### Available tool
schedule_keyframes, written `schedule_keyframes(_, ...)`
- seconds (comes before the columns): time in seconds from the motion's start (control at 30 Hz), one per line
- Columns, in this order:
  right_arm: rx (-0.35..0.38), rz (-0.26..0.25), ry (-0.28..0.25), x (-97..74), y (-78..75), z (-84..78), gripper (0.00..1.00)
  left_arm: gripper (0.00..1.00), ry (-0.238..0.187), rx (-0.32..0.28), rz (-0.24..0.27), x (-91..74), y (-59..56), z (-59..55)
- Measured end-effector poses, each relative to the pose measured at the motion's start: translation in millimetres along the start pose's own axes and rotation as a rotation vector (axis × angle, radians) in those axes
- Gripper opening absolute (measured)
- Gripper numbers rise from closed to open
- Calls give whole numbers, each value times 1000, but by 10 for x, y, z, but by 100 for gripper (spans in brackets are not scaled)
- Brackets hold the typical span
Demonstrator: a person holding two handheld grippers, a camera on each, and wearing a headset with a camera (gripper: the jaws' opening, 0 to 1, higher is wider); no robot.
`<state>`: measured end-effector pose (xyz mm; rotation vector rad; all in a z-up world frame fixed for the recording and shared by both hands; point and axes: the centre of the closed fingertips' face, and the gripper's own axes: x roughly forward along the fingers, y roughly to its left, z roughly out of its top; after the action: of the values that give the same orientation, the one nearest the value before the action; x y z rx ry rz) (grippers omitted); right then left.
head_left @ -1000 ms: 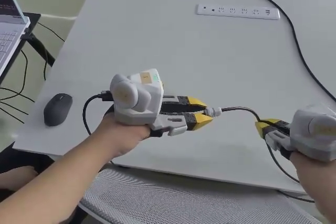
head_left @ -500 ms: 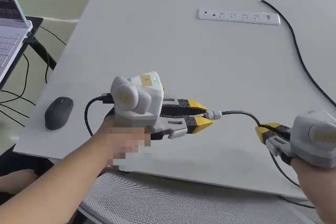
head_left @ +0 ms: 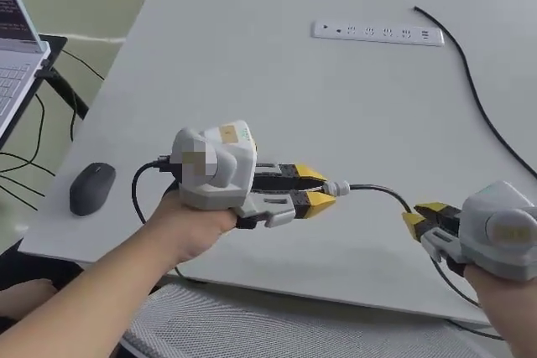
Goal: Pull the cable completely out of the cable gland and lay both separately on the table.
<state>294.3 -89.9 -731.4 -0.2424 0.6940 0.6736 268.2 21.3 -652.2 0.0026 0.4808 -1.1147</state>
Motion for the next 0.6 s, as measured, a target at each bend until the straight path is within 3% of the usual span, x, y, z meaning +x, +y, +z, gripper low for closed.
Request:
schedule_keyframes(0.1, -47, 14, -11, -39, 56, 51, 16, 15, 2, 0, -1, 1, 5, -6)
schedule_keyframes(0.23, -179, 58, -38, -119, 230, 165, 25, 15, 2, -1, -2, 2, 2, -6)
schedule_keyframes(0.6, -471, 117, -131, -243, 716, 625, 24, 15, 5, -5, -2, -36, -21, -32)
